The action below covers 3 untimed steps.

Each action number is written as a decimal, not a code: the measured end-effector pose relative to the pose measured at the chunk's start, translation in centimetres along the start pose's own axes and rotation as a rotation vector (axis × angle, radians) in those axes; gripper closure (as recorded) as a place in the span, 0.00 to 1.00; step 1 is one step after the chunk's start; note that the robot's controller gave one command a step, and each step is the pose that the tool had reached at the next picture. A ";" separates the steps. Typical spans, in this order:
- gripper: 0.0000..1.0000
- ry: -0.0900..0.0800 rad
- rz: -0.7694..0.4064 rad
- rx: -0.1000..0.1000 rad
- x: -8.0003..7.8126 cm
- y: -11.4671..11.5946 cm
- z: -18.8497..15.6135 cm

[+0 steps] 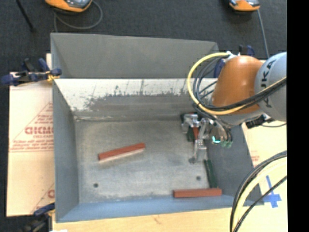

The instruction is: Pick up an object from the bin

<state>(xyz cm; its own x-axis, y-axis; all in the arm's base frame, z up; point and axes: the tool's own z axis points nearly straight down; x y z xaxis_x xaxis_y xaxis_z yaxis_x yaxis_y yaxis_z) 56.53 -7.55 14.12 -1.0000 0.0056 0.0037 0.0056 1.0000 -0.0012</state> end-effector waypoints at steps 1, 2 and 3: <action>0.00 -0.003 -0.070 -0.004 1.6 9.8 3.7; 0.00 -0.010 -0.185 -0.002 0.3 16.4 7.1; 1.00 -0.011 -0.183 -0.001 0.3 16.1 6.9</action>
Offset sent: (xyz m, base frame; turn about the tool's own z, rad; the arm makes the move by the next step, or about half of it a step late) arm -0.0147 0.0935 -0.0353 -0.0622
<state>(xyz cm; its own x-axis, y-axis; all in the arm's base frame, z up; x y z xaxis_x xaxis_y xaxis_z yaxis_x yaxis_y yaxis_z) 56.34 8.57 7.24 -0.9842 -0.1768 -0.0074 -0.1768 0.9842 -0.0005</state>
